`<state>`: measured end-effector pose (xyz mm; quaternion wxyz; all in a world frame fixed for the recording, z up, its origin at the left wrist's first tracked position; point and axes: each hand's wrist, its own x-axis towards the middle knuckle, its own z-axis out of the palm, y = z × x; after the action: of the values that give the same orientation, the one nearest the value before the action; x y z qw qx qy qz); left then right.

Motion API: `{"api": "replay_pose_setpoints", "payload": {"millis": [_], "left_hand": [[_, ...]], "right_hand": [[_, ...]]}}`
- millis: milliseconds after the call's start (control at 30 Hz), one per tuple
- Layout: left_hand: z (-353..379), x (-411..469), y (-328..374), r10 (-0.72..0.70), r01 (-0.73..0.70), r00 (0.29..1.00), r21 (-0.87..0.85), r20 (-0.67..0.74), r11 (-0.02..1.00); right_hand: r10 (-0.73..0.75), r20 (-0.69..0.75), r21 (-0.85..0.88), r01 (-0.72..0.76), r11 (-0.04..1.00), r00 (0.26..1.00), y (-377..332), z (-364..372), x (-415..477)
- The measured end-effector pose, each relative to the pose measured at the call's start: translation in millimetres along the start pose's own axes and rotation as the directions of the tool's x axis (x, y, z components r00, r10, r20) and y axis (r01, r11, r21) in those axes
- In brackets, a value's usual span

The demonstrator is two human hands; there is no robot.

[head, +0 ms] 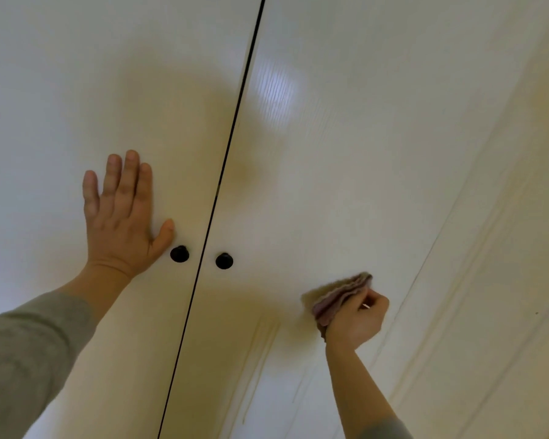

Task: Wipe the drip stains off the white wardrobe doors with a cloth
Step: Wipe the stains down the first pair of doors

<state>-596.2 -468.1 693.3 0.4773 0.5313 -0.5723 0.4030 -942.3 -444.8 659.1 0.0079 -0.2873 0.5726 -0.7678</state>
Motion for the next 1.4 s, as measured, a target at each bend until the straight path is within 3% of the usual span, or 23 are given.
{"api": "replay_pose_setpoints", "payload": {"millis": [133,233,367,467,533,667,733,833,933,967,1000,1067,1233,1333,1400], "left_hand": [[-10.1,1.4,5.3,-0.009,0.010,1.000,-0.037,0.027,0.999],[-23.6,-11.6,10.2,0.077,-0.078,0.997,-0.095,-0.011,0.992],[-15.4,-61.9,3.8,0.196,-0.193,0.980,-0.049,0.045,0.980],[5.9,-80.0,-2.3,0.174,-0.176,0.983,0.036,0.061,0.984],[15.8,-79.0,-2.9,0.182,-0.183,0.983,0.056,0.017,0.982],[26.2,-81.0,-6.8,0.185,-0.181,0.981,0.070,-0.058,0.981],[28.8,-82.6,-8.1,0.187,-0.183,0.981,0.067,-0.057,0.981],[30.0,-83.6,-7.9,0.188,-0.184,0.980,0.071,-0.063,0.980],[31.2,-84.7,-9.0,0.191,-0.186,0.979,0.081,-0.066,0.979],[31.7,-84.6,-9.6,0.192,-0.187,0.979,0.086,-0.064,0.979],[31.7,-84.6,-9.7,0.191,-0.185,0.980,0.088,-0.061,0.979],[31.7,-84.1,-9.7,0.189,-0.183,0.980,0.084,-0.060,0.979],[30.2,-84.0,-9.6,0.182,-0.177,0.981,0.078,-0.059,0.981],[30.5,-84.5,-9.0,0.174,-0.170,0.983,0.071,-0.063,0.983],[30.1,-84.2,-8.9,0.176,-0.172,0.982,0.070,-0.067,0.983]], "right_hand": [[-0.290,0.237,0.106,0.272,0.957,0.927,-36.3,3.6,-37.0],[-0.523,0.431,0.143,0.517,0.844,0.735,-36.4,8.3,-59.3],[-0.739,0.502,0.215,0.763,0.610,0.449,-25.9,24.5,-80.3],[-0.831,0.490,0.293,0.847,0.443,0.265,-22.3,42.3,-88.1],[-0.878,0.439,0.312,0.884,0.349,0.192,-23.3,51.4,-90.4],[-0.936,0.295,0.322,0.902,0.287,0.192,-9.2,68.9,-98.9],[-0.951,0.271,0.386,0.889,0.247,0.147,9.4,74.9,-109.8],[-0.926,0.371,0.482,0.867,0.127,-0.071,48.6,69.4,-130.6],[-0.803,0.555,0.539,0.830,0.147,-0.218,88.9,50.0,-145.0],[-0.765,0.612,0.530,0.821,0.210,-0.199,94.7,43.8,-147.0],[-0.737,0.662,0.494,0.819,0.293,-0.136,95.4,38.3,-146.8],[-0.700,0.713,0.421,0.770,0.478,0.044,78.7,30.2,-141.6],[-0.883,0.334,0.280,0.860,0.426,0.329,7.1,37.3,-81.8],[-0.899,0.221,0.175,0.892,0.418,0.378,-2.5,55.4,-61.5],[-0.921,0.212,0.212,0.905,0.370,0.327,11.4,58.2,-69.1]]}}
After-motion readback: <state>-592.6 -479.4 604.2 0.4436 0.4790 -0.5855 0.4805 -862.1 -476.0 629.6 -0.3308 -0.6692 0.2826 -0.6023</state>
